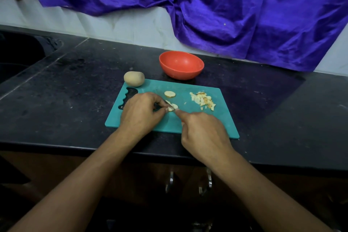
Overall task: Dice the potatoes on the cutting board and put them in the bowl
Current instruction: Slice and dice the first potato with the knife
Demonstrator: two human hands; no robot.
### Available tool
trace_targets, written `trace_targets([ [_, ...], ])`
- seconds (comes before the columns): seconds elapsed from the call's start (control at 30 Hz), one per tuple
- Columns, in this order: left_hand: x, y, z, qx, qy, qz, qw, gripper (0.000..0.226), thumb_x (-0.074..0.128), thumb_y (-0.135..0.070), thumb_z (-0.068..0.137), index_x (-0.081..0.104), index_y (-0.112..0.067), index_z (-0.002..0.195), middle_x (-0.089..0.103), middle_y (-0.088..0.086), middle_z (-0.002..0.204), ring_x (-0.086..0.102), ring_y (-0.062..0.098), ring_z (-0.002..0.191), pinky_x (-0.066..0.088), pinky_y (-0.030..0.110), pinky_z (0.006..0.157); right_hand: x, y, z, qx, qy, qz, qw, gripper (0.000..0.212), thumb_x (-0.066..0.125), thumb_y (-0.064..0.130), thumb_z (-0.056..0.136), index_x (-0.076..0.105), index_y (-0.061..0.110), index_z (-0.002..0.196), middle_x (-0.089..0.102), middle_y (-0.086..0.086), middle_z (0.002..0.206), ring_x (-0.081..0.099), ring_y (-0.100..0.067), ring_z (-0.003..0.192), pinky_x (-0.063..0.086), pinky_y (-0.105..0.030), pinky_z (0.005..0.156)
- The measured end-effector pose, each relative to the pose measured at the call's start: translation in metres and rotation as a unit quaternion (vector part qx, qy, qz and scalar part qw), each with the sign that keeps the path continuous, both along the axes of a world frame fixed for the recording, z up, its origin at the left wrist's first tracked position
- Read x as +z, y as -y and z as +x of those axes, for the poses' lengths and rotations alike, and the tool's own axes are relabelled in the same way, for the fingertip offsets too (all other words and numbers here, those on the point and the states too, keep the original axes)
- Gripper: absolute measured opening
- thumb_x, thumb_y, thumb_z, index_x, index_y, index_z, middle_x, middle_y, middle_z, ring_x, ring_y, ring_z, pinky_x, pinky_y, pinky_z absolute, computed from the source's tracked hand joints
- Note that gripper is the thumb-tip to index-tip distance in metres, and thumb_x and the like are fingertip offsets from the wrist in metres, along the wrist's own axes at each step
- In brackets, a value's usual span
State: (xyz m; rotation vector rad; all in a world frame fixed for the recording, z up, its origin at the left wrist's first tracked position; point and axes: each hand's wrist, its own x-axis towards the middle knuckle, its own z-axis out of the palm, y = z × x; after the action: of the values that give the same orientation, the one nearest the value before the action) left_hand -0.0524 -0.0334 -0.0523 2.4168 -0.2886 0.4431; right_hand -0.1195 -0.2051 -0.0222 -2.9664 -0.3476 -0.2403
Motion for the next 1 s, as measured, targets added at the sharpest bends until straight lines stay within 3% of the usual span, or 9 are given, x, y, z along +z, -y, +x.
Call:
trace_targets([
  [0.13, -0.001, -0.001, 0.000, 0.009, -0.001, -0.002, 1.000, 0.005, 0.078, -0.035, 0.085, 0.079, -0.033, 0.090, 0.073, -0.018, 0.088, 0.066, 0.004, 0.086, 0.058, 0.038, 0.082, 0.004, 0.016, -0.004, -0.015, -0.028, 0.058, 0.998, 0.047, 0.048, 0.031, 0.104, 0.047, 0.043, 0.150, 0.060, 0.011, 0.094, 0.053, -0.008, 0.074, 0.041, -0.029, 0.066],
  [0.27, -0.003, -0.001, 0.002, 0.017, -0.006, -0.004, 1.000, 0.009, 0.079, -0.039, 0.085, 0.079, -0.031, 0.090, 0.073, -0.016, 0.085, 0.066, 0.005, 0.084, 0.058, 0.038, 0.081, 0.006, 0.018, -0.003, -0.023, -0.028, 0.136, 0.990, 0.043, 0.051, 0.032, 0.104, 0.050, 0.047, 0.145, 0.068, 0.010, 0.106, 0.062, -0.008, 0.071, 0.053, -0.027, 0.064],
  [0.53, 0.001, -0.002, -0.001, 0.004, 0.010, -0.008, 1.000, 0.003, 0.080, -0.031, 0.084, 0.078, -0.031, 0.083, 0.066, -0.019, 0.084, 0.063, 0.004, 0.083, 0.056, 0.036, 0.081, 0.005, -0.001, 0.006, -0.008, 0.001, 0.096, 0.995, 0.044, 0.049, 0.030, 0.103, 0.052, 0.043, 0.145, 0.070, 0.002, 0.102, 0.064, -0.017, 0.085, 0.055, -0.037, 0.077],
  [0.67, 0.000, -0.002, 0.000, -0.001, 0.011, -0.007, 1.000, 0.004, 0.081, -0.029, 0.084, 0.077, -0.032, 0.082, 0.063, -0.020, 0.082, 0.062, 0.003, 0.082, 0.055, 0.034, 0.081, 0.001, -0.003, 0.007, 0.000, 0.009, 0.076, 0.997, 0.046, 0.049, 0.031, 0.103, 0.049, 0.042, 0.148, 0.068, 0.002, 0.097, 0.063, -0.018, 0.080, 0.057, -0.041, 0.074],
  [0.87, -0.001, -0.002, 0.001, 0.000, 0.011, -0.005, 1.000, 0.004, 0.081, -0.034, 0.084, 0.079, -0.031, 0.085, 0.068, -0.017, 0.082, 0.063, 0.003, 0.080, 0.056, 0.037, 0.078, 0.002, 0.010, 0.005, 0.014, -0.008, 0.016, 1.000, 0.047, 0.046, 0.031, 0.104, 0.047, 0.044, 0.149, 0.062, 0.005, 0.095, 0.060, -0.015, 0.082, 0.050, -0.036, 0.070],
  [0.93, -0.001, -0.003, 0.001, -0.002, 0.007, -0.005, 1.000, 0.005, 0.080, -0.036, 0.084, 0.078, -0.032, 0.086, 0.070, -0.018, 0.082, 0.064, 0.002, 0.079, 0.057, 0.035, 0.078, 0.005, 0.021, 0.008, 0.007, -0.047, 0.077, 0.996, 0.043, 0.052, 0.033, 0.103, 0.053, 0.047, 0.144, 0.066, 0.009, 0.112, 0.063, -0.014, 0.092, 0.054, -0.035, 0.080],
  [1.0, -0.001, -0.004, 0.001, -0.006, 0.000, -0.016, 1.000, 0.005, 0.080, -0.036, 0.084, 0.077, -0.032, 0.085, 0.071, -0.018, 0.080, 0.065, -0.001, 0.078, 0.056, 0.030, 0.076, 0.003, 0.032, 0.013, 0.002, -0.072, 0.199, 0.977, 0.038, 0.058, 0.030, 0.102, 0.061, 0.046, 0.137, 0.069, 0.016, 0.113, 0.064, -0.006, 0.085, 0.055, -0.030, 0.074],
])
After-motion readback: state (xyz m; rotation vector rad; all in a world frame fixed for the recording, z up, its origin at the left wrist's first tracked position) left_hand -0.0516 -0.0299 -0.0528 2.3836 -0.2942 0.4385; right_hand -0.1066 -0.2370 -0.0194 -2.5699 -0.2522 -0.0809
